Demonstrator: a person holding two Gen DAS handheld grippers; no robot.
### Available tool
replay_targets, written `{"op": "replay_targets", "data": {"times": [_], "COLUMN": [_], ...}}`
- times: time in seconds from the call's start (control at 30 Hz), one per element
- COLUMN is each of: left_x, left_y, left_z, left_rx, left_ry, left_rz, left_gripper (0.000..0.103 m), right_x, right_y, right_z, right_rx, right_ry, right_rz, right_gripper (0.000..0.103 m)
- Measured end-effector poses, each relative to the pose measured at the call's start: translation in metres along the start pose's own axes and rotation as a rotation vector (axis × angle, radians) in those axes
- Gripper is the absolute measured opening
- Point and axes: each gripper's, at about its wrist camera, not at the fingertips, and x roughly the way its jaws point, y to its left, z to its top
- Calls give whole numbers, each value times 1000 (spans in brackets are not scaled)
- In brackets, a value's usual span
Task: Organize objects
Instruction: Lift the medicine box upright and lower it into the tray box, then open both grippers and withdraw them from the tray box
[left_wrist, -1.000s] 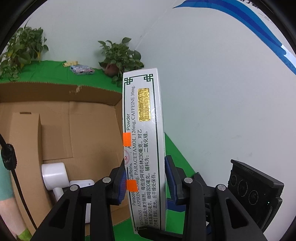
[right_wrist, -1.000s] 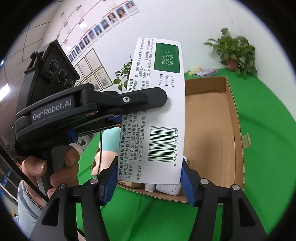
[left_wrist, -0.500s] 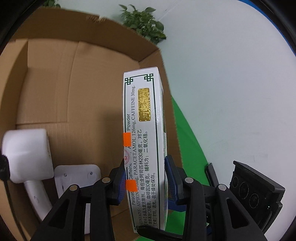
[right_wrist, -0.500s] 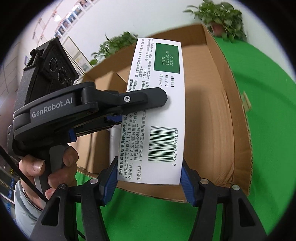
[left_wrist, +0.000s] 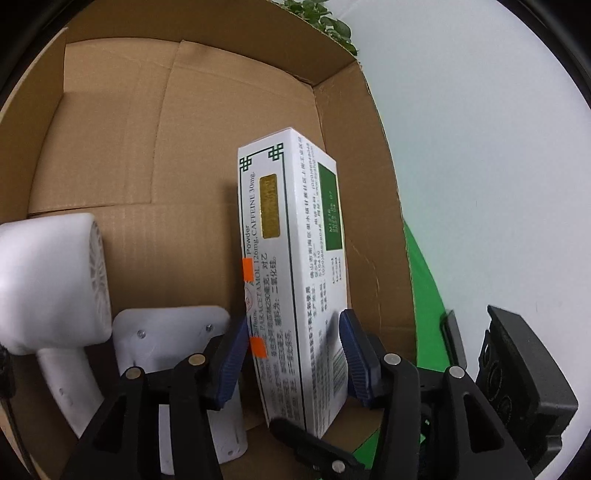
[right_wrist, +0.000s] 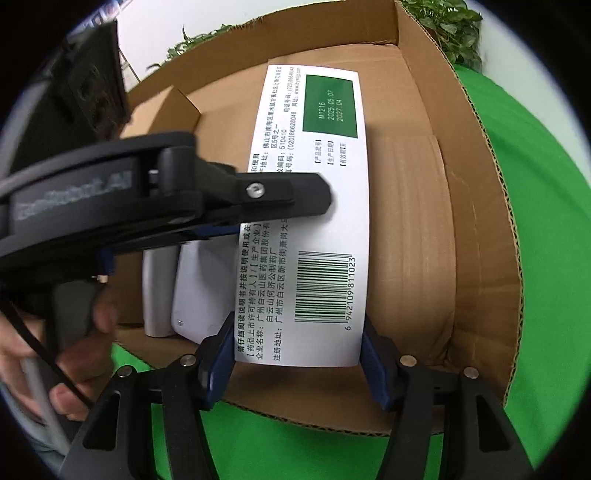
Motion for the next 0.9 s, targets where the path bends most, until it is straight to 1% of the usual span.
{"op": "replay_targets", "data": {"times": [0.03, 0.1, 0.23, 0.3, 0.43, 0.5, 0.53, 0.57, 0.6, 0.63, 0.7, 0.73, 0.77, 0.8, 0.83, 0.87, 0.9], "left_x": [-2, -9, -26, -33, -56, -66, -73, -85, -95, -111, -131, -147, -155, -171, -185, -205, -205], "left_y": [1, 4, 8, 11, 10, 8, 8, 5, 1, -2, -7, -12, -14, -18, -21, -24, -21], "left_z": [-2, -4, -12, -15, -30, -33, -34, -42, -53, -61, -71, -81, -47, -58, -70, -83, -90], "left_rx": [5, -1, 11, 8, 49, 76, 88, 114, 126, 143, 166, 190, 202, 218, 226, 229, 235], "left_ry": [-1, -12, -37, -48, -102, -148, -168, -213, -244, -301, -384, -457, -496, -547, -596, -631, -653], "left_rz": [6, -6, 29, 28, 74, 134, 161, 225, 260, 304, 355, 419, 457, 503, 554, 593, 627], "left_gripper": [48, 48, 50, 50, 50, 50, 51, 52, 54, 57, 70, 74, 88, 101, 102, 103, 103], "right_x": [1, 2, 7, 8, 8, 4, -2, -9, -17, -28, -47, -55, -59, -66, -70, -68, -69], "right_y": [1, 2, 7, 7, 7, 7, 7, 7, 8, 9, 15, 21, 21, 13, 16, 17, 23], "right_z": [-1, -2, -5, -6, -10, -13, -15, -18, -21, -25, -34, -39, -37, -33, -35, -28, -34], "right_rx": [-1, -3, -32, -32, -27, -20, -12, -8, -2, 4, -11, -21, -34, -46, -56, -59, -67], "right_ry": [5, 12, 38, 46, 45, 19, -4, -31, -61, -106, -180, -213, -251, -290, -335, -364, -392], "right_rz": [-14, -28, -86, -94, -118, -110, -91, -75, -65, -61, -74, -84, -100, -109, -107, -99, -74], "right_gripper": [60, 60, 60, 61, 62, 65, 69, 76, 80, 84, 85, 90, 95, 98, 103, 103, 103]}}
